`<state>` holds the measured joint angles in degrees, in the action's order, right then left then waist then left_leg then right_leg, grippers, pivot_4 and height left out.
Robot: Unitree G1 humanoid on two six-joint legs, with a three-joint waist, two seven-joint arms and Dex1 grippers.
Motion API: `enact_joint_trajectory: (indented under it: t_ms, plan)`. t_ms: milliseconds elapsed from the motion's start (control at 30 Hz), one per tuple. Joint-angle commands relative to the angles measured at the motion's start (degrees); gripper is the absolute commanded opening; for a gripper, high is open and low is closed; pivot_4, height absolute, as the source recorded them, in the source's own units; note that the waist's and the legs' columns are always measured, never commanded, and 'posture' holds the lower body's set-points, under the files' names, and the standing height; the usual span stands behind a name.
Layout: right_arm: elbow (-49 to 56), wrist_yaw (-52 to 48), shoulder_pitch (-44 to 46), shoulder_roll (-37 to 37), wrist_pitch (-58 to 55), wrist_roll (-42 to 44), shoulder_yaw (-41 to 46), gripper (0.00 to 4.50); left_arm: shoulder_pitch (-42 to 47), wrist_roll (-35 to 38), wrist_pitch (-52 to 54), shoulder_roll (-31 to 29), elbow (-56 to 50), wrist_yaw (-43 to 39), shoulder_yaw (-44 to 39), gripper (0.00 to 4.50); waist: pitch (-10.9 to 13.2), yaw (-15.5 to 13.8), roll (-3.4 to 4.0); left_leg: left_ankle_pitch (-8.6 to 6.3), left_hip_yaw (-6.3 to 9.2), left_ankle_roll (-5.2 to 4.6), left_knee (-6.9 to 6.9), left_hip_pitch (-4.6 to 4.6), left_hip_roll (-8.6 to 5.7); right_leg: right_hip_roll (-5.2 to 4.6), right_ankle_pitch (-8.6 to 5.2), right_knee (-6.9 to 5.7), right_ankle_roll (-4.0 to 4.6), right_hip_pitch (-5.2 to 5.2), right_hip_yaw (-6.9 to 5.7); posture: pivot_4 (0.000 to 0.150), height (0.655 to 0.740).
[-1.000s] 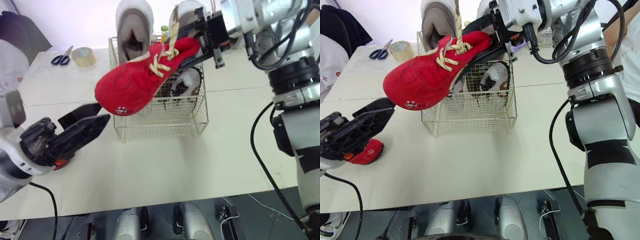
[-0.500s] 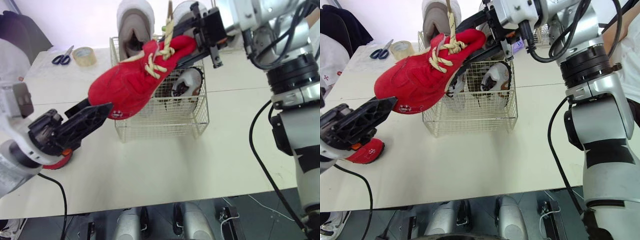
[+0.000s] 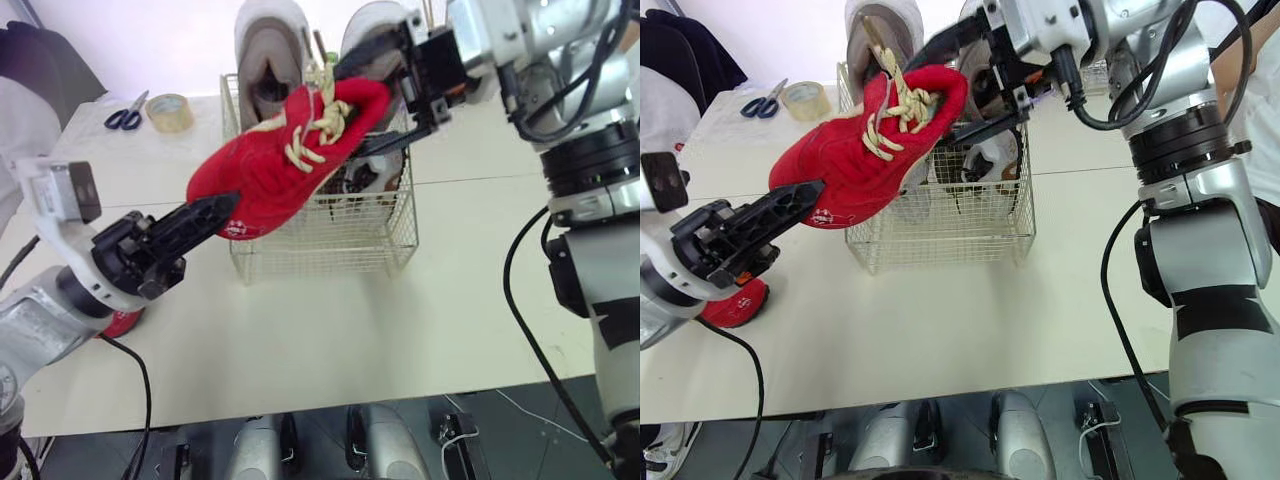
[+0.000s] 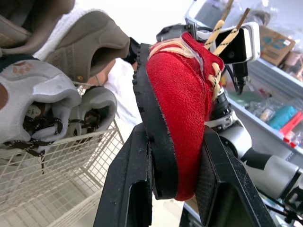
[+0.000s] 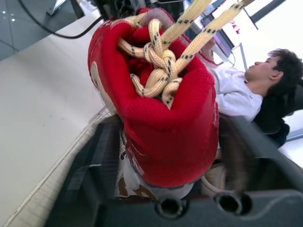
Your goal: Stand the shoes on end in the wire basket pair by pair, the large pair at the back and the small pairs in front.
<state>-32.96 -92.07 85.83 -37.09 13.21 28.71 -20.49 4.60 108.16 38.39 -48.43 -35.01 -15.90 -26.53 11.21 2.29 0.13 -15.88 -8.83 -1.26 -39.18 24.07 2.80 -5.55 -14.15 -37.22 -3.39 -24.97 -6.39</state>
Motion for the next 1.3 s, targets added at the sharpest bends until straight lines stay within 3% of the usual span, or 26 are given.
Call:
enact_joint_trajectory:
  t_ms: [33, 133, 267, 333, 433, 567, 867, 1133, 1233, 1300]
  plan:
    - [-3.4, 4.8, -0.9, -3.7, -9.0, -2.2, 6.9, 4.36, -0.6, 2.1, -4.1, 3.9, -2.1, 1.4, -2.6, 0.94, 0.0, -0.2, -0.06, 0.00, 0.00, 0.00, 0.00, 0.00, -0.01, -0.01, 0.00, 0.00, 0.00, 0.01, 0.00, 0.150, 0.7400]
    - [-2.4, 7.7, -5.3, -5.8, -20.9, 1.0, 12.1, 4.36, -0.1, 2.9, -6.4, 7.6, -3.4, 2.5, -2.1, 0.94, -0.1, -1.2, -0.20, 0.00, 0.10, 0.00, -0.03, -0.01, -0.03, -0.02, 0.00, 0.08, 0.01, 0.11, -0.02, 0.150, 0.7400]
    - [13.6, 17.6, -19.6, -5.6, -49.8, 19.7, 23.7, 4.36, 0.9, 0.8, -8.5, 12.5, -6.0, 3.7, 2.3, 0.94, -0.1, -1.6, -0.22, 0.00, 0.15, -0.02, -0.07, -0.06, -0.02, -0.04, 0.02, 0.06, 0.04, 0.21, -0.03, 0.150, 0.7400]
    - [20.7, 26.6, -24.1, -1.6, -60.2, 31.7, 29.7, 4.36, 2.3, -0.3, -9.3, 14.6, -6.1, 4.2, 4.3, 0.94, -0.1, -1.6, -0.19, 0.00, 0.26, -0.02, -0.08, -0.07, -0.02, -0.04, 0.02, 0.04, 0.04, 0.27, -0.08, 0.150, 0.7400]
    - [29.5, 43.4, -30.0, 7.9, -68.3, 49.1, 34.6, 4.36, 5.5, -3.1, -10.2, 18.1, -4.6, 3.9, 8.0, 0.94, -0.1, -1.2, -0.17, 0.05, 0.26, 0.05, -0.06, -0.14, 0.02, 0.02, 0.04, -0.06, 0.08, 0.26, -0.09, 0.150, 0.7400]
    - [35.5, 56.2, -33.8, 14.4, -70.2, 57.9, 35.8, 4.36, 8.9, -6.1, -10.0, 20.6, -2.4, 2.7, 10.9, 0.94, -0.1, -1.6, -0.17, 0.12, 0.42, 0.15, -0.02, -0.18, 0.03, 0.28, 0.05, -0.08, 0.10, 0.34, -0.14, 0.150, 0.7400]
    - [39.3, 66.0, -35.2, 18.0, -68.7, 63.4, 34.6, 4.36, 10.0, -9.3, -8.8, 22.4, -1.3, 1.0, 13.6, 0.94, -0.2, -1.6, -0.25, 0.03, 0.39, -0.04, -0.05, -0.11, -0.07, 0.25, 0.11, 0.07, -0.01, 0.38, -0.13, 0.150, 0.7400]
    - [40.0, 66.9, -34.0, 20.2, -65.8, 59.2, 32.5, 4.36, 9.3, -11.2, -8.6, 23.2, -1.2, 0.0, 14.5, 0.94, -0.2, -1.6, -0.25, 0.03, 0.39, -0.03, -0.05, -0.11, -0.05, 0.27, 0.11, 0.07, -0.01, 0.38, -0.13, 0.150, 0.7400]
    - [40.0, 66.5, -33.9, 20.5, -65.3, 58.8, 32.5, 3.54, 8.6, -11.6, -8.3, 23.1, -1.2, -0.2, 14.3, 0.94, -0.2, -1.6, -0.25, 0.03, 0.40, -0.03, -0.05, -0.11, -0.04, 0.28, 0.10, 0.07, -0.01, 0.37, -0.13, 0.150, 0.7400]
    - [40.1, 65.9, -34.0, 20.5, -65.3, 58.6, 32.5, 2.61, 7.9, -11.8, -8.2, 23.0, -1.2, -0.7, 14.2, 0.94, -0.2, -1.7, -0.25, 0.03, 0.39, -0.03, -0.05, -0.10, -0.04, 0.27, 0.11, 0.08, -0.01, 0.37, -0.13, 0.150, 0.7400]
